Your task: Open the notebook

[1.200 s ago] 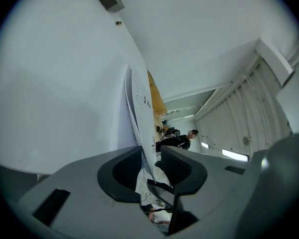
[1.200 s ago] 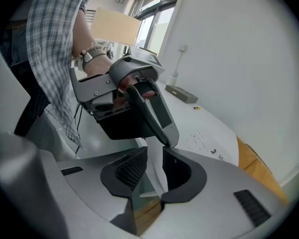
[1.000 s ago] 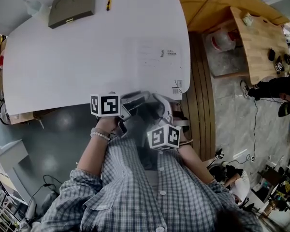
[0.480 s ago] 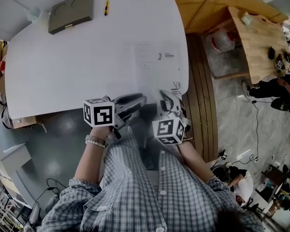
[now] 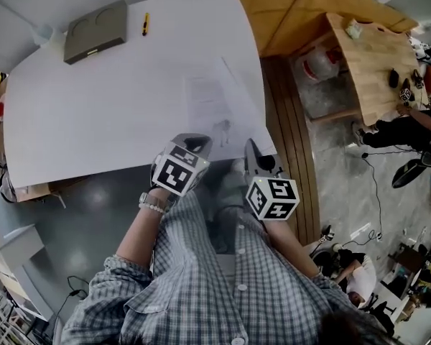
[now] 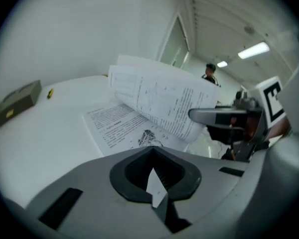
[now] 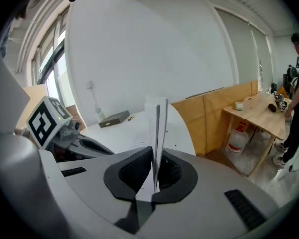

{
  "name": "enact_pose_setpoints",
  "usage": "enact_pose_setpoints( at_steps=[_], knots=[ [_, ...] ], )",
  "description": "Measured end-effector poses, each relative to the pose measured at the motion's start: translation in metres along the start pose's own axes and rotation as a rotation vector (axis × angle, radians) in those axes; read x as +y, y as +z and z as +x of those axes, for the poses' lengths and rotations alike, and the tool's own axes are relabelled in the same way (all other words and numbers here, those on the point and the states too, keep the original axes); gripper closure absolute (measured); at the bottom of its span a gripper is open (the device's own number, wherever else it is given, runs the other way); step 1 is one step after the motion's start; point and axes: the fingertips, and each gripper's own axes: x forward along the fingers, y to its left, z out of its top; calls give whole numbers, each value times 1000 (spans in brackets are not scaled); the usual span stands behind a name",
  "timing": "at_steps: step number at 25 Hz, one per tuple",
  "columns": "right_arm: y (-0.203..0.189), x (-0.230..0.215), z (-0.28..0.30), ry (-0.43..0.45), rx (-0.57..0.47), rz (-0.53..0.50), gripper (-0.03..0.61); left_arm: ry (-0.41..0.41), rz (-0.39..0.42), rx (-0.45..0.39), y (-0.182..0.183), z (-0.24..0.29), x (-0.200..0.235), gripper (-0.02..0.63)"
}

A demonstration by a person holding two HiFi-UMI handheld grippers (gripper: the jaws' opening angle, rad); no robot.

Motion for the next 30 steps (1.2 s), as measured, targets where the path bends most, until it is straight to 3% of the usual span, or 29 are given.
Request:
enact_pose_setpoints(
  at_steps=[4, 11, 13, 18, 26, 30],
  knots=[
    [9, -22, -10, -36, -25, 65, 546, 88, 214, 88, 11, 28, -6, 606],
    [17, -67, -21, -120, -16, 82, 546, 184, 342, 162, 18, 58, -6, 606],
    [13, -80, -22, -142, -4, 88, 546, 190, 342, 182, 14, 63, -7, 606],
    [-1, -109, -16, -200, 39, 86, 546, 176, 248, 174, 11, 66, -7, 606],
    [-40, -134, 12, -242, 222, -22, 545, 264, 251, 151, 11, 64, -5, 606],
    [-33, -126, 27, -214, 241, -92, 545, 333, 279, 139, 10, 60, 3, 606]
  ],
)
